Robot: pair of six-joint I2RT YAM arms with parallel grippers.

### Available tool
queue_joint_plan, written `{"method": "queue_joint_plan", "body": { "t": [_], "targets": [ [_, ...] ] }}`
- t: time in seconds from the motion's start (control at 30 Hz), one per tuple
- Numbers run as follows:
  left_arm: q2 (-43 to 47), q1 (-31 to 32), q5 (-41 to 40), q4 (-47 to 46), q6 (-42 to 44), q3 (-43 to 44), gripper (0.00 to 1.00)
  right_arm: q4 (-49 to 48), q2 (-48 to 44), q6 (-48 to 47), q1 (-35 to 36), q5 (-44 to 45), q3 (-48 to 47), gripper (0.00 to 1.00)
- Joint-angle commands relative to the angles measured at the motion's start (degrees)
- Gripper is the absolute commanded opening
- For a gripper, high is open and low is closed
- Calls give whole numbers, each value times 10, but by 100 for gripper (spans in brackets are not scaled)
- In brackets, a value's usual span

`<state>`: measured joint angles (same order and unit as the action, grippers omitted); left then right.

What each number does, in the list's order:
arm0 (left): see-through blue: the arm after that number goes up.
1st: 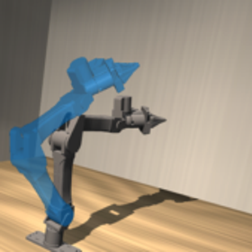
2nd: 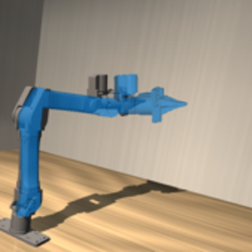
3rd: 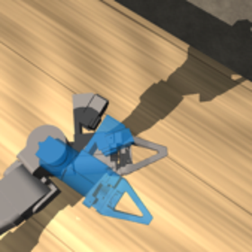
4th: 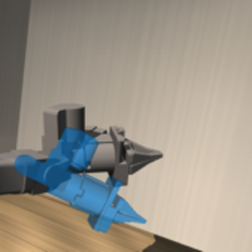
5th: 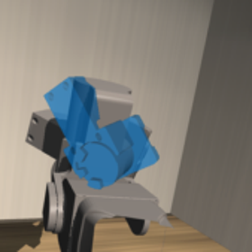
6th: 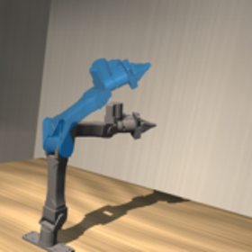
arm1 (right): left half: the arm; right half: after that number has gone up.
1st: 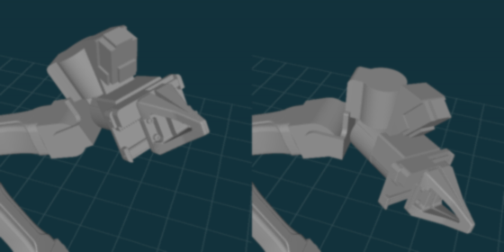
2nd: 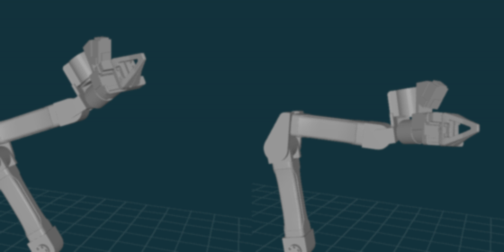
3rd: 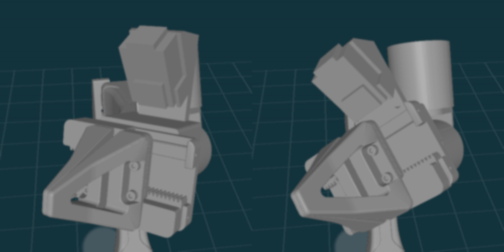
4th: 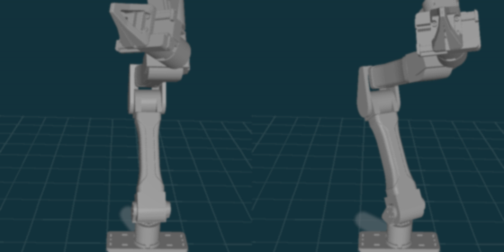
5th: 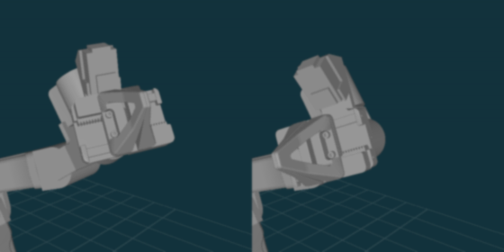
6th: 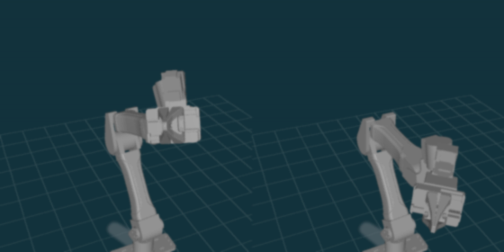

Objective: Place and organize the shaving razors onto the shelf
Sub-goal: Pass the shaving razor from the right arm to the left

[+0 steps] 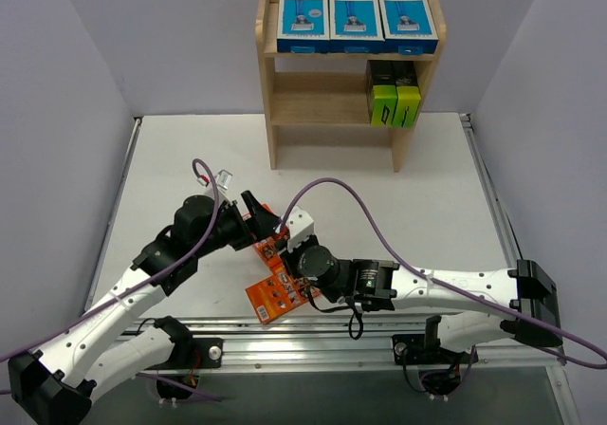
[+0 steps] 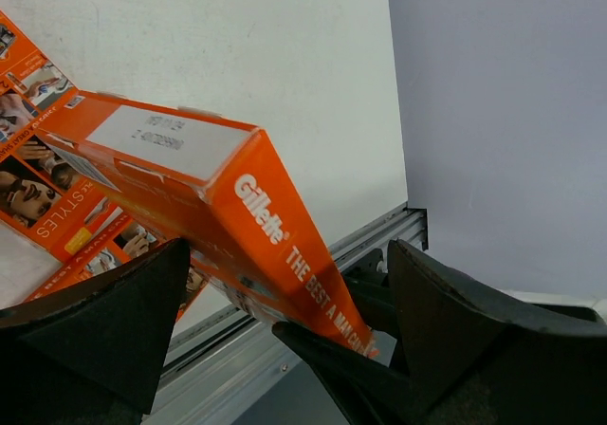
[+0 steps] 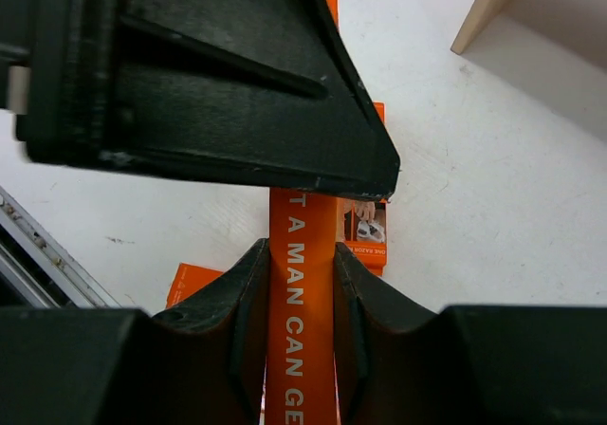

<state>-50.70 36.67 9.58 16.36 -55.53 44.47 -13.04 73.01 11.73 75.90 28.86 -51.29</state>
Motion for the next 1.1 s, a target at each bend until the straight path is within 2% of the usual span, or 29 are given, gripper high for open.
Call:
{"method": "queue_joint_plan", "body": {
  "t": [0.0,0.2,0.27,0.33,0.37,0.43,0.47,0.53,0.57,0.63,0.67,0.7,0.77,0.93,1.07],
  "targets": [
    [-11,2,-31,-19,-2,5,94,-82,-7,-25,35,4,-10,0],
    [-17,2,-60,-1,7,9,95,-72,15,-50,73,29,-14,0],
    [-14,2,-67,0,7,9,100,-61,29,-52,88,38,-19,0],
    [-12,2,-69,-4,8,9,87,-58,39,-53,98,47,-21,0],
    [-11,2,-67,-5,8,9,78,-57,45,-51,100,50,-21,0],
    [-9,2,-64,-12,9,8,67,-60,49,-50,101,54,-22,0],
    [-8,2,-63,-12,7,8,55,-61,52,-49,104,58,-22,0],
    [-6,2,-60,-17,4,6,41,-60,53,-47,105,66,-26,0],
    [-6,2,-58,-18,2,5,27,-61,52,-45,107,72,-26,0],
    [-5,2,-49,-26,1,-2,16,-66,48,-45,108,78,-22,9],
    [-4,2,-48,-26,-3,-3,14,-66,44,-45,108,82,-22,31],
    [-3,2,-46,-27,-3,-5,12,-66,42,-45,108,84,-23,41],
    [1,2,-46,-29,-4,-10,11,-56,35,-46,108,88,-29,55],
    [14,-12,-44,-40,52,-15,10,-32,4,-16,108,86,-29,63],
    [19,-49,1,-54,90,-31,2,-24,-31,43,104,76,1,67]
  ]
}}
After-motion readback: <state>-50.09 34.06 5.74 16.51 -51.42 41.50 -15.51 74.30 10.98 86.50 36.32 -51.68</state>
